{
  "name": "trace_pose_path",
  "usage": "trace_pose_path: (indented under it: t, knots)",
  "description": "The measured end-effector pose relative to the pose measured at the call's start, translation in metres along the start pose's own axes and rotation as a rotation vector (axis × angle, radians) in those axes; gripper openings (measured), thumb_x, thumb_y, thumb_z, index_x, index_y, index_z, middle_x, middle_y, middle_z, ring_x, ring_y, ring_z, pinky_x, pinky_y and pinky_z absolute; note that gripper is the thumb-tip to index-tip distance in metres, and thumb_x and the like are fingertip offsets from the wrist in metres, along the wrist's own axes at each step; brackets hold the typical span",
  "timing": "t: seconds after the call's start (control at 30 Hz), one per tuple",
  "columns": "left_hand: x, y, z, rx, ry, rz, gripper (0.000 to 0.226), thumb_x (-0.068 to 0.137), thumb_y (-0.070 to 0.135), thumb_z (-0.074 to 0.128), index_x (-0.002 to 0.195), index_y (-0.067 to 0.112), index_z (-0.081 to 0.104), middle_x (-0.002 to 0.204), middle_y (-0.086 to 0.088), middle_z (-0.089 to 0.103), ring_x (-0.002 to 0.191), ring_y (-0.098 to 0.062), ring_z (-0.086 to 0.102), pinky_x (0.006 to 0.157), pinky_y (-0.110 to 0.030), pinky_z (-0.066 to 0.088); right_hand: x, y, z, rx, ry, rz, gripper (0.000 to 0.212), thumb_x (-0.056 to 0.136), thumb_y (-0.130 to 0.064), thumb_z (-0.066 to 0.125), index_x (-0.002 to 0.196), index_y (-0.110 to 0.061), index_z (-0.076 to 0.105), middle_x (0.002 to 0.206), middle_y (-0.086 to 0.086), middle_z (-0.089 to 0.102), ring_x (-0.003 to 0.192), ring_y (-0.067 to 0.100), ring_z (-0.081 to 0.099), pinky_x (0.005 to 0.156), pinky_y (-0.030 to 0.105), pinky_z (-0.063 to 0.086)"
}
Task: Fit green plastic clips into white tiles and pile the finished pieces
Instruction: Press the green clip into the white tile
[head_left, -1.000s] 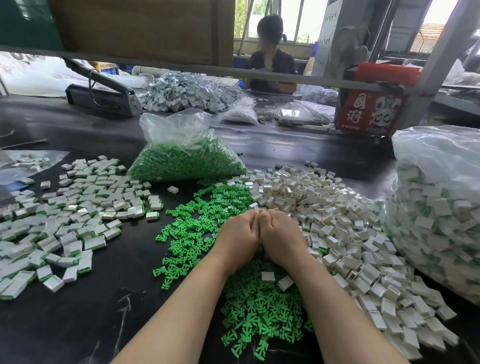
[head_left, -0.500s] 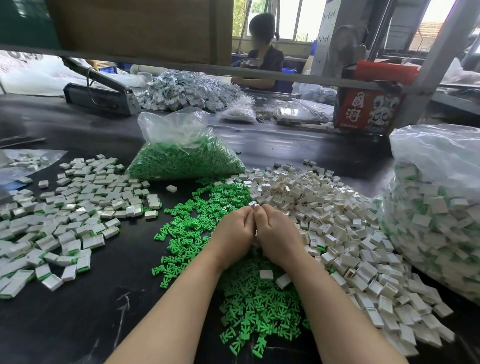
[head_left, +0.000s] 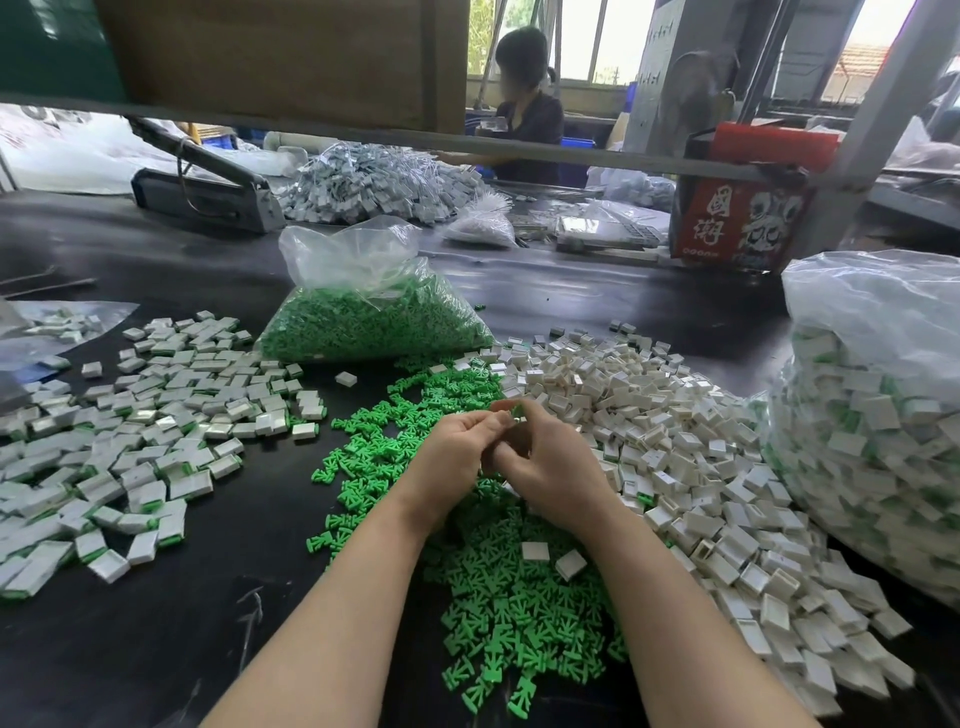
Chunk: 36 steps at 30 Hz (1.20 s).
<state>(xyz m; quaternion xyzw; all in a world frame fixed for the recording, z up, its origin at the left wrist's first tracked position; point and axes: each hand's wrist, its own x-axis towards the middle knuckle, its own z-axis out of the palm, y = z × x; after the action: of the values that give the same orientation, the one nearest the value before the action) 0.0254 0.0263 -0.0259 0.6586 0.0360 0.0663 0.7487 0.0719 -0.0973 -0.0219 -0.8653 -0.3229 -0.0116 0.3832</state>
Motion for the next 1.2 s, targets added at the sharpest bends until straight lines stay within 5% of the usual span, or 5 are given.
trace_pose_path:
  t: [0.3, 0.47, 0.9, 1.1, 1.2]
  knots:
    - [-0.002, -0.002, 0.002, 0.013, 0.001, 0.009, 0.034, 0.103, 0.02, 0.046, 0.083, 0.011, 0.073, 0.08, -0.002, 0.073, 0.079, -0.01, 0.067, 0.08, -0.023, 0.046, 0.002, 0.007, 0.008, -0.197, 0.14, -0.073, 0.024, 0.091, -0.037, 0.063, 0.099, -0.016, 0.054, 0.081, 0.0, 0.067, 0.067, 0.015, 0.061, 0.058, 0.023, 0.047]
    - [-0.001, -0.001, 0.0, 0.057, -0.01, -0.002, 0.032, 0.104, 0.021, 0.046, 0.095, 0.007, 0.073, 0.091, -0.008, 0.074, 0.089, -0.015, 0.067, 0.088, -0.026, 0.048, 0.001, 0.006, 0.007, -0.159, 0.129, -0.079, 0.024, 0.094, -0.034, 0.059, 0.107, -0.014, 0.055, 0.085, 0.0, 0.069, 0.071, 0.017, 0.065, 0.065, 0.031, 0.055]
    - [-0.003, 0.004, 0.006, 0.089, 0.132, 0.05, 0.024, 0.097, 0.007, 0.057, 0.08, 0.012, 0.074, 0.071, 0.001, 0.074, 0.065, -0.005, 0.067, 0.059, -0.014, 0.049, 0.0, 0.003, 0.004, -0.227, 0.187, -0.135, 0.024, 0.092, -0.027, 0.058, 0.11, -0.011, 0.057, 0.086, 0.006, 0.071, 0.073, 0.025, 0.067, 0.067, 0.042, 0.054]
    - [-0.004, 0.006, 0.009, -0.001, 0.122, 0.041, 0.033, 0.096, 0.005, 0.057, 0.072, 0.013, 0.077, 0.076, -0.007, 0.075, 0.07, -0.013, 0.071, 0.062, -0.019, 0.053, -0.002, 0.004, 0.005, -0.269, 0.247, -0.134, 0.019, 0.093, -0.031, 0.057, 0.091, -0.012, 0.053, 0.071, 0.005, 0.067, 0.056, 0.021, 0.057, 0.046, 0.024, 0.036]
    - [-0.004, 0.006, 0.01, -0.029, 0.119, 0.037, 0.032, 0.096, 0.005, 0.057, 0.073, 0.012, 0.077, 0.078, -0.009, 0.075, 0.072, -0.016, 0.071, 0.064, -0.02, 0.054, -0.002, 0.004, 0.005, -0.278, 0.243, -0.123, 0.019, 0.093, -0.029, 0.056, 0.089, -0.011, 0.052, 0.07, 0.006, 0.066, 0.057, 0.022, 0.06, 0.05, 0.031, 0.045]
